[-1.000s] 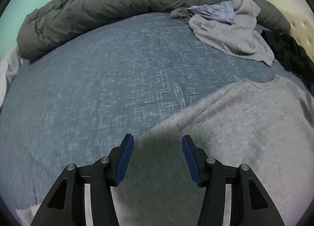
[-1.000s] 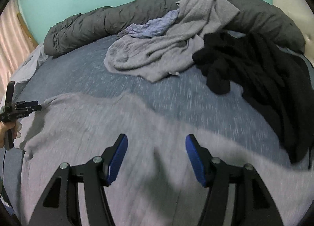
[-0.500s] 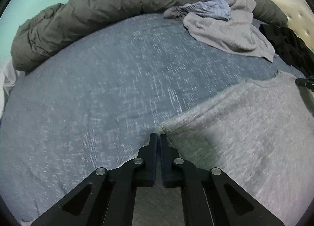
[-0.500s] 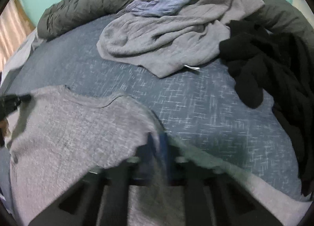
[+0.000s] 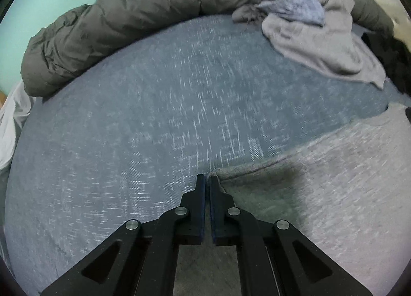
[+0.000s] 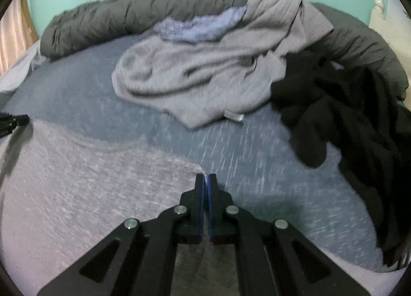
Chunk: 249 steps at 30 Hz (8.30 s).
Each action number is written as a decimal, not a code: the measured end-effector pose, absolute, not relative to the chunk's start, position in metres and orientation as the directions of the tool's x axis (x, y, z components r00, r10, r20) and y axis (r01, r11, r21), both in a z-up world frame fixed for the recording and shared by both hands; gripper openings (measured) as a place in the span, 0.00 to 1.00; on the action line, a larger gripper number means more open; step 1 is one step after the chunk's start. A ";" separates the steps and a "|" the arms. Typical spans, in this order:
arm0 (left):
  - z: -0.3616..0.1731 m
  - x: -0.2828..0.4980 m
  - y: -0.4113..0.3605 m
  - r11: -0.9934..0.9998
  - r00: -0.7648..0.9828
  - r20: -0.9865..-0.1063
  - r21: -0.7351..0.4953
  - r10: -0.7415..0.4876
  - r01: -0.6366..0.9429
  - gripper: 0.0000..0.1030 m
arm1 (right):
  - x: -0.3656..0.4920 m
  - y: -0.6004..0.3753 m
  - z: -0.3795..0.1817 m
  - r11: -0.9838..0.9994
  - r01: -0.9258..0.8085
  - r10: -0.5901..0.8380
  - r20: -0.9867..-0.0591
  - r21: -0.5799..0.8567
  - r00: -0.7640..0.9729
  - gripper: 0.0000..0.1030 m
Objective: Fold clothes
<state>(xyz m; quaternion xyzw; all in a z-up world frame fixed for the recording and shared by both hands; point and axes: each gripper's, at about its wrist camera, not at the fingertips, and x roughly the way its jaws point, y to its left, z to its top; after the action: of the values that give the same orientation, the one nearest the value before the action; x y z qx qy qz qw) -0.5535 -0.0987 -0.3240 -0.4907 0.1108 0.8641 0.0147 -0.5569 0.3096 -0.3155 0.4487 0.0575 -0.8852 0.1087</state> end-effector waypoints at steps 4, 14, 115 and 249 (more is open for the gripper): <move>-0.325 -0.552 -0.101 -0.979 -0.529 -0.844 0.171 -0.087 -0.111 0.06 | -0.558 0.311 -0.327 -0.970 0.241 -0.150 -0.815 0.013 -0.559 0.02; -0.280 -0.519 -0.121 -0.991 -0.582 -0.811 0.119 -0.064 -0.056 0.36 | -0.538 0.361 -0.273 -0.989 0.078 -0.143 -0.703 0.125 -0.697 0.47; -0.304 -0.188 -0.129 -0.970 -0.362 -0.900 -0.222 0.243 -0.097 0.29 | -0.234 0.438 -0.281 -0.911 -0.061 -0.328 -0.807 0.408 -0.491 0.58; -0.275 -0.111 -0.050 -0.981 -0.511 -0.840 -0.190 0.181 -0.035 0.63 | -0.210 0.757 -0.159 -0.744 -0.483 -0.027 -0.743 0.462 -0.669 0.61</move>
<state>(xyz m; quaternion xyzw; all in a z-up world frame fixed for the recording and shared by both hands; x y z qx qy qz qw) -0.1114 -0.0498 -0.2745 -0.4903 -0.0746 0.8661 0.0624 -0.2100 0.7570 -0.1587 0.3841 -0.3320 -0.8511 -0.1339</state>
